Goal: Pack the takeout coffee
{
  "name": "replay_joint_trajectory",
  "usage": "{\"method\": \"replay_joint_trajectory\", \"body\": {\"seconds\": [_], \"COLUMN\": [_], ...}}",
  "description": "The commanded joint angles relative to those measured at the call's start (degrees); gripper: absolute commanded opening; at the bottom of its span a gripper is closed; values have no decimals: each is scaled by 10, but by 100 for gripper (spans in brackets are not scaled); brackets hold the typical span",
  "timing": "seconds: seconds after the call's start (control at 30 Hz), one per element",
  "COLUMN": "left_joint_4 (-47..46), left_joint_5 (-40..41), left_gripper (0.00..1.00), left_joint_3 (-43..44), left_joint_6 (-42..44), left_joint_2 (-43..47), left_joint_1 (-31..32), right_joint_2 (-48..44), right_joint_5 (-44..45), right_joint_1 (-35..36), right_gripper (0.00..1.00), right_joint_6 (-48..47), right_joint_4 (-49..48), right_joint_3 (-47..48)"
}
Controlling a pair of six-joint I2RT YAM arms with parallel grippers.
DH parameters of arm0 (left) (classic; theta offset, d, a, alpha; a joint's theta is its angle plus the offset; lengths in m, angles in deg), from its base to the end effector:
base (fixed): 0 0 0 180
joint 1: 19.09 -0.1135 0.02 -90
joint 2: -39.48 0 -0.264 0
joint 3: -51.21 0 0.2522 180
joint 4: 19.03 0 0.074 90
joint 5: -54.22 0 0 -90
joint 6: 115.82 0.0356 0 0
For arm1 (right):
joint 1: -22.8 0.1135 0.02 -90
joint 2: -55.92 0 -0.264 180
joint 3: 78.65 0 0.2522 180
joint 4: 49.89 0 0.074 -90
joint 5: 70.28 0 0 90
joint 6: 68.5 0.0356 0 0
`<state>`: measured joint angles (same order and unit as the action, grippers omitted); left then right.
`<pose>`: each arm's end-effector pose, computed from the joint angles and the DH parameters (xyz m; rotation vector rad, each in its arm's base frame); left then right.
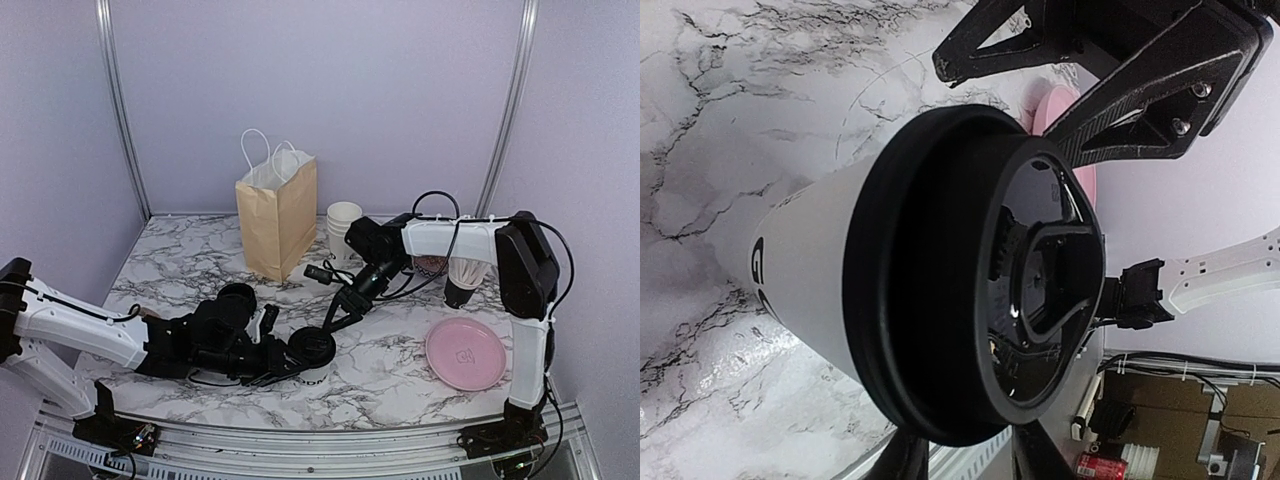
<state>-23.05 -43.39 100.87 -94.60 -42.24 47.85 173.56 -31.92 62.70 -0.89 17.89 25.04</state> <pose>0.1101 -0.2707 0.1895 0.0590 2.4716 -1.4357 0.2898 0.2787 0.1915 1.5413 -2.3601 -1.3782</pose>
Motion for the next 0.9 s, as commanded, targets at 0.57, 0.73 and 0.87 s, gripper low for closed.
{"method": "replay_joint_trajectory", "body": {"seconds": [0.57,0.73,0.87], "left_joint_4": [373,389,391], "left_joint_5": [126,158,188], "left_gripper": [52,52,52], "left_joint_3": [218,208,194], "left_joint_6": [231,246,254], "left_joint_2": [69,75,79], "left_joint_1": [-8,-20,-23], "right_joint_2": [-160,-145,-150], "right_joint_5": [95,97,133], "right_joint_1": [-9,0,28], "right_gripper": [75,74,75], "right_joint_6": [-72,-80,-95], "right_joint_4": [5,11,-2], "right_joint_3": [35,31,11]}}
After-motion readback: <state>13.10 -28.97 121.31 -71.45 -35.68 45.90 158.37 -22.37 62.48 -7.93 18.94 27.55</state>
